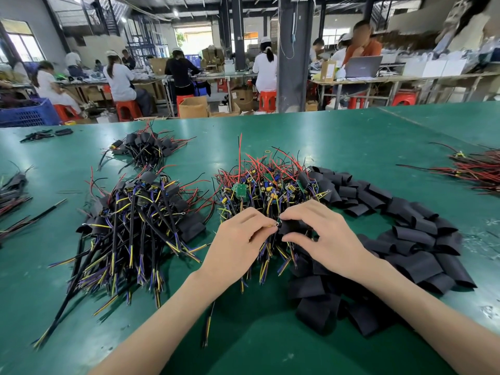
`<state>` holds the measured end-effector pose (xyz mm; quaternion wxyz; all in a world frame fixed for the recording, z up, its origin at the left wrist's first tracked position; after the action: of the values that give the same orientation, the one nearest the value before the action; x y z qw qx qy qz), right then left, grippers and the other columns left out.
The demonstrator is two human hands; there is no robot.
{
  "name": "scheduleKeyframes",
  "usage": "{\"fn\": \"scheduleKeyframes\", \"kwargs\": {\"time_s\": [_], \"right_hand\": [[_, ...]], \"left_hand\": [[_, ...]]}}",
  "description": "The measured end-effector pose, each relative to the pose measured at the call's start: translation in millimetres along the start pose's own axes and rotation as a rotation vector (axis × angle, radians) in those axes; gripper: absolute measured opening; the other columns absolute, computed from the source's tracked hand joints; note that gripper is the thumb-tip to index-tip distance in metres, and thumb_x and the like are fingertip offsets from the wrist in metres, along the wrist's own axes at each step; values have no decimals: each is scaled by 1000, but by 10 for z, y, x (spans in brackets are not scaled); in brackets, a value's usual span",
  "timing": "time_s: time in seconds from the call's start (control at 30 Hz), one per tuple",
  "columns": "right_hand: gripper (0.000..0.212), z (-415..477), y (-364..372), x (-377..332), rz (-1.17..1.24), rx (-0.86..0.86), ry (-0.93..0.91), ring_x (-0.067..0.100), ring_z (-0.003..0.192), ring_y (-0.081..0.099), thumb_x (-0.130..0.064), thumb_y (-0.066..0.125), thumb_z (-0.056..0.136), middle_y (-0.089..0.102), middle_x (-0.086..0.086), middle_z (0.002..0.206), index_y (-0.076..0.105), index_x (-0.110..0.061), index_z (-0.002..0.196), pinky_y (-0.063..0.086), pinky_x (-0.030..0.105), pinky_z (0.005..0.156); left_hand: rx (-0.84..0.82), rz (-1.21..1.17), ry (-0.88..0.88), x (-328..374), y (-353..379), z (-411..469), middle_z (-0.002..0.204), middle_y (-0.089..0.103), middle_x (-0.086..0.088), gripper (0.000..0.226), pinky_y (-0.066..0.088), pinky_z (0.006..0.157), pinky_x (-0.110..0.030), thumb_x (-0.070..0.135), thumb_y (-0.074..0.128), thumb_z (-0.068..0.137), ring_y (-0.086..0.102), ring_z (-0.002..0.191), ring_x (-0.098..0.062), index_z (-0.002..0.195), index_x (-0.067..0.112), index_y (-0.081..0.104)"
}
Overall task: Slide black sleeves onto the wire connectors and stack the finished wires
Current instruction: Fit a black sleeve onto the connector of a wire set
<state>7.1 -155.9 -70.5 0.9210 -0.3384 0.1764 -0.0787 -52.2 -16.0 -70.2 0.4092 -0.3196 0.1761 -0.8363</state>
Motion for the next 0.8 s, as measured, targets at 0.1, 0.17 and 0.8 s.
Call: {"fn": "scheduleKeyframes", "kwargs": {"time_s": [0.1, 0.17, 0.8], "right_hand": [[29, -10, 20, -22, -29, 3, -27, 15, 98, 56, -18, 75, 78, 64, -4, 106, 67, -8, 104, 47, 33, 85], [28, -11, 25, -38, -54, 1, -38, 16, 99, 57, -17, 75, 79, 65, -2, 107, 68, -7, 104, 48, 33, 84], [34, -312, -508, 1336, -493, -335, 767, 32, 106, 46, 5, 51, 74, 55, 12, 109, 64, -11, 102, 43, 41, 87]], "left_hand": [[18, -52, -38, -13, 3, 0, 79, 65, 0, 1, 45, 67, -19, 6, 72, 80, 55, 69, -6, 81, 6, 72], [25, -73, -81, -33, 2, 1, 77, 64, 3, 2, 46, 66, -19, 5, 74, 79, 55, 68, -4, 79, 6, 73], [570, 410, -155, -551, -1269, 192, 81, 53, -2, 33, 36, 68, -36, 15, 48, 96, 50, 75, -26, 126, 23, 37]]}}
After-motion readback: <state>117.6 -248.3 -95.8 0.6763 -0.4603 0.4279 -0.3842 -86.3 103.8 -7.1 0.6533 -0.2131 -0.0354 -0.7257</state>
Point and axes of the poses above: each hand's wrist, its own z-axis towards the middle knuckle, its own y-axis out of the palm, x = y × z, the point moved 6 cm from there along z, towards the middle knuckle
